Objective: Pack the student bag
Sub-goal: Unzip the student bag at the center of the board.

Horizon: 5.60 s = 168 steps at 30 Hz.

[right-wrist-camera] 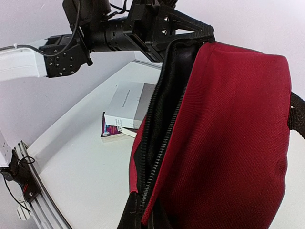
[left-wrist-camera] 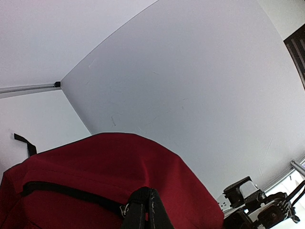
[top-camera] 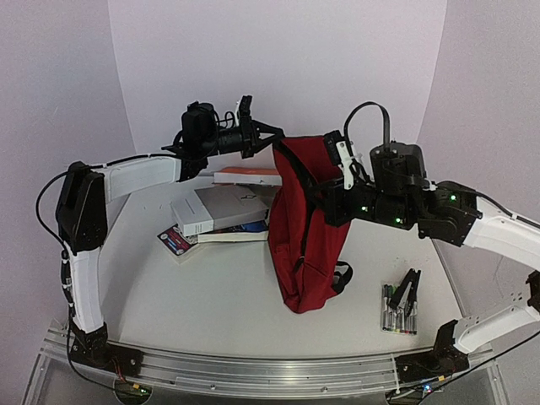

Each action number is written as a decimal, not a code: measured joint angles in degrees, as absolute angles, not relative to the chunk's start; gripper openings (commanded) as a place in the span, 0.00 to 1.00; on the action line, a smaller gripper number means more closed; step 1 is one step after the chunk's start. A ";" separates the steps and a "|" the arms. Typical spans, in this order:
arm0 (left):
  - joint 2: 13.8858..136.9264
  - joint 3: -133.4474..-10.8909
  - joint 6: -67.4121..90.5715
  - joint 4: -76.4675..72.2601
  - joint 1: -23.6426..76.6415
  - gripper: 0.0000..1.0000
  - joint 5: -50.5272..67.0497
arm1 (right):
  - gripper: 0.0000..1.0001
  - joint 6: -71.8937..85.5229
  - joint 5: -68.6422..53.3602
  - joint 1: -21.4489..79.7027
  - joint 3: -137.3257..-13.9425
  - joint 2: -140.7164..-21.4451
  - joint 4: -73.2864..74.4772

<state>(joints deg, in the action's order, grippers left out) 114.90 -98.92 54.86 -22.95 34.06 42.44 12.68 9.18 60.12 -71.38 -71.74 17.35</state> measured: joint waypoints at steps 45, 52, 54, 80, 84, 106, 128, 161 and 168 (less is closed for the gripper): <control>116.63 -98.43 58.33 -28.49 34.48 0.00 46.48 | 0.50 12.57 38.90 59.79 -109.99 -102.56 35.39; 116.62 -98.43 58.30 -28.44 34.50 0.00 46.50 | 0.18 11.63 40.84 59.44 -113.27 -105.52 37.65; 116.62 -98.43 58.30 -28.34 34.50 0.00 46.51 | 0.09 11.42 41.22 59.20 -113.69 -105.90 38.08; 122.27 -99.70 70.88 -34.18 32.03 0.00 48.27 | 0.00 12.56 31.59 57.87 -99.60 -90.26 31.04; 122.39 -98.32 71.09 -35.49 32.03 0.00 48.53 | 0.00 12.81 31.29 57.87 -97.71 -88.69 29.91; 125.47 -93.79 69.23 -36.08 30.08 0.00 48.95 | 0.00 13.18 28.77 57.87 -93.70 -86.07 27.43; 126.00 -92.02 58.82 -19.07 29.71 0.00 47.56 | 0.00 13.49 29.31 57.82 -91.42 -84.88 27.06; 108.06 -91.44 33.98 14.45 43.89 1.00 16.28 | 0.00 13.61 37.12 58.22 -90.85 -83.21 23.50; 112.37 -97.80 34.30 19.65 46.11 1.00 6.46 | 0.00 13.63 37.22 58.22 -90.85 -83.55 23.14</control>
